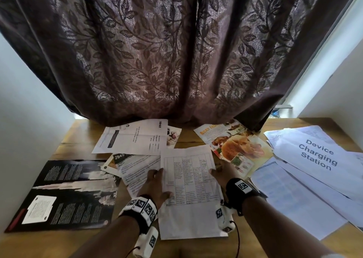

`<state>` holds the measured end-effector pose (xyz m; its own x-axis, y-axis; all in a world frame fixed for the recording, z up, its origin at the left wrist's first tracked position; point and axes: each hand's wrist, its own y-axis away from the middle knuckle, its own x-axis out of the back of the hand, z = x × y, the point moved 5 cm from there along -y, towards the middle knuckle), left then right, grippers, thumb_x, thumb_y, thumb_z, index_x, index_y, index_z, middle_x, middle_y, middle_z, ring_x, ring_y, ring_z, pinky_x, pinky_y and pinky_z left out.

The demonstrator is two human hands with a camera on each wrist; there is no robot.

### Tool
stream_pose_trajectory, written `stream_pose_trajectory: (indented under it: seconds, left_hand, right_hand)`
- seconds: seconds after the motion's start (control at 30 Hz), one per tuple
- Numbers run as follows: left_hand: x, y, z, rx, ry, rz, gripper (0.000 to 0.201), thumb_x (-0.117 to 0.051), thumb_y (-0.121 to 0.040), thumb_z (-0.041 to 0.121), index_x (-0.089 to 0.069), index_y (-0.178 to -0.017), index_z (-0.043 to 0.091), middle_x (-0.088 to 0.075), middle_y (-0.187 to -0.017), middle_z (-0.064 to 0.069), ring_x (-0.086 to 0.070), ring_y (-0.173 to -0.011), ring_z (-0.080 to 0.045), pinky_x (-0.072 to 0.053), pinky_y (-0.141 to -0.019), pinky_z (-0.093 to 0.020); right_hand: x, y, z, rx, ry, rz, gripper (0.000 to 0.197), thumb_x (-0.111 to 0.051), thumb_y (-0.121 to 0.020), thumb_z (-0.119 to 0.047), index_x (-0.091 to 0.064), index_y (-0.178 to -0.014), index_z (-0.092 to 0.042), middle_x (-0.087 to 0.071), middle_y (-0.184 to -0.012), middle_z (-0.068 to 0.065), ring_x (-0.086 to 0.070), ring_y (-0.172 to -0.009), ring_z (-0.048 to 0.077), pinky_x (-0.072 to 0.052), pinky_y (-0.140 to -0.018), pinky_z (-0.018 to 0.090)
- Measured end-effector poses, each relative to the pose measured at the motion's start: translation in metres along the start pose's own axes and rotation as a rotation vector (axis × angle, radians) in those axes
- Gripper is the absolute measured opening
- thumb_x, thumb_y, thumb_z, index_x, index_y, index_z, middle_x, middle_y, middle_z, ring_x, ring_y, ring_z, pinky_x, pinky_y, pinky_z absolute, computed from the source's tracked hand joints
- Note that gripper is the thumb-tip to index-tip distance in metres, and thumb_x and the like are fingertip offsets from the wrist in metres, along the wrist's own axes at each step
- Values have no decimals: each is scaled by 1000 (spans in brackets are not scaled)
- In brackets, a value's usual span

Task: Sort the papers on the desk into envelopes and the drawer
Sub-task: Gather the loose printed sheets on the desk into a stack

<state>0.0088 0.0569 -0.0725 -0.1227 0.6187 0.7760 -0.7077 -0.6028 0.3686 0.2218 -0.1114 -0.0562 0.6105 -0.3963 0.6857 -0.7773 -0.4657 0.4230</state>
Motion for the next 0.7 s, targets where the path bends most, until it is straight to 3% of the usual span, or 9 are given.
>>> stream_pose_trajectory:
  seconds: [0.13,0.23,0.3,0.43,0.53,0.63,0.7]
  left_hand:
    - [-4,1,3,-52,-64,0,95,-77,-80,35,-19,-153,18,-15,-150,-5,-42,-133,-26,-39,-110,-32]
    - [-5,2,2,-100,-89,8,97,-79,-79,34,-19,-154,22,-10,-155,-3,-37,-137,-24,-37,-111,-30]
    - [-6,1,1,-108,-100,8,95,-78,-80,34,-20,-154,24,-5,-159,-2,-29,-143,-23,-31,-115,-29]
    - [-10,-1,-2,-81,-170,-50,91,-70,-88,34,-11,-157,27,12,-164,-1,-8,-151,-24,-16,-122,-34]
    - [-14,-5,-2,-65,-229,-112,92,-67,-91,34,-3,-157,26,19,-163,-4,-7,-151,-28,-14,-122,-37]
    - [-13,-9,1,-90,-240,-125,92,-63,-92,29,1,-157,31,21,-163,2,-27,-143,-32,-30,-117,-41]
    - [-11,-10,0,-120,-244,-116,85,-58,-94,25,0,-157,32,15,-164,4,-37,-135,-31,-37,-111,-40]
  right_hand:
    - [-1,1,-1,14,107,10,32,-63,-95,-23,-59,-125,-15,-69,-124,4,-66,-111,27,-54,-92,39]
    - [-2,0,0,28,193,20,42,-61,-95,-21,-51,-135,-11,-64,-129,9,-61,-117,29,-52,-95,40]
    - [-2,-1,0,41,219,51,52,-62,-94,-24,-44,-142,-16,-59,-133,10,-58,-120,30,-51,-98,42]
    - [-6,0,-23,255,319,152,67,-67,-89,-36,-35,-149,-30,-42,-149,3,-42,-136,25,-43,-107,42]
    - [-34,16,-63,515,396,-40,81,-71,-84,-49,-29,-152,-34,-33,-157,-2,-33,-142,19,-37,-114,40]
    - [-88,30,-99,747,486,-271,100,-79,-78,-51,-25,-157,-22,-26,-163,1,-27,-147,21,-29,-121,41]
    - [-114,24,-107,818,509,-331,107,-81,-77,-47,-20,-159,-15,-21,-165,6,-21,-151,24,-22,-124,43]
